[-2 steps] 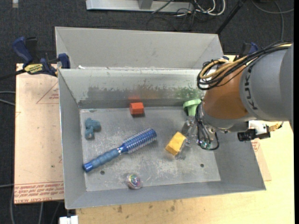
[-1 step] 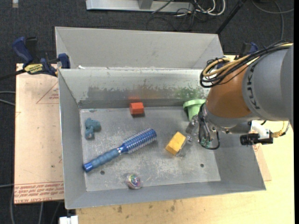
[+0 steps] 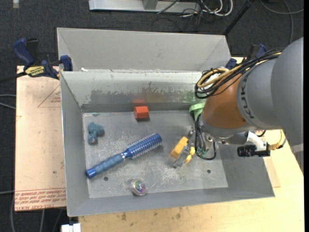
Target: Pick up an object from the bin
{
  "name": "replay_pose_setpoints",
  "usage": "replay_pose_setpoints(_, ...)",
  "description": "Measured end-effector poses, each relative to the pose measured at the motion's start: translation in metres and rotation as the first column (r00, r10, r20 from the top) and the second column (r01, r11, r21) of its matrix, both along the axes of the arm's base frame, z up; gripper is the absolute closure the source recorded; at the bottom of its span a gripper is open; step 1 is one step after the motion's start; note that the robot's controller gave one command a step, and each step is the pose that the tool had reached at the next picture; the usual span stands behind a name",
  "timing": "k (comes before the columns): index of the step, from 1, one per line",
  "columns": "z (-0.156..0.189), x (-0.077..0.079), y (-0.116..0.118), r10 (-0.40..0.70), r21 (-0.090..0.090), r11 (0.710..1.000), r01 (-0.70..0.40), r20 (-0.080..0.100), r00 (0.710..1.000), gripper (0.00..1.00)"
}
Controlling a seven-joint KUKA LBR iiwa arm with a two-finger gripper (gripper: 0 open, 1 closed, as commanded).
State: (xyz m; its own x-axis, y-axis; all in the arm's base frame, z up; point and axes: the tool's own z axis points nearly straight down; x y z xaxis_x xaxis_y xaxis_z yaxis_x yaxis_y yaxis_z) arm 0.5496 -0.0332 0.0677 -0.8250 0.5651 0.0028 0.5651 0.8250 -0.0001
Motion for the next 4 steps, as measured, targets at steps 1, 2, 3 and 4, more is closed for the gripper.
replay_pose_setpoints(1,0.002,0.012,-0.021,-0.023,-0.001,1.000,0.023,0.006,1.000,0.00)
replay_pose_setpoints(2,0.003,0.012,-0.021,-0.021,-0.002,1.000,0.021,0.005,1.000,1.00)
replay_pose_setpoints(3,0.033,0.013,-0.020,-0.018,0.000,1.000,0.018,0.007,1.000,1.00)
replay_pose_setpoints(4,0.036,0.013,-0.020,-0.015,-0.001,1.000,0.015,0.005,1.000,1.00)
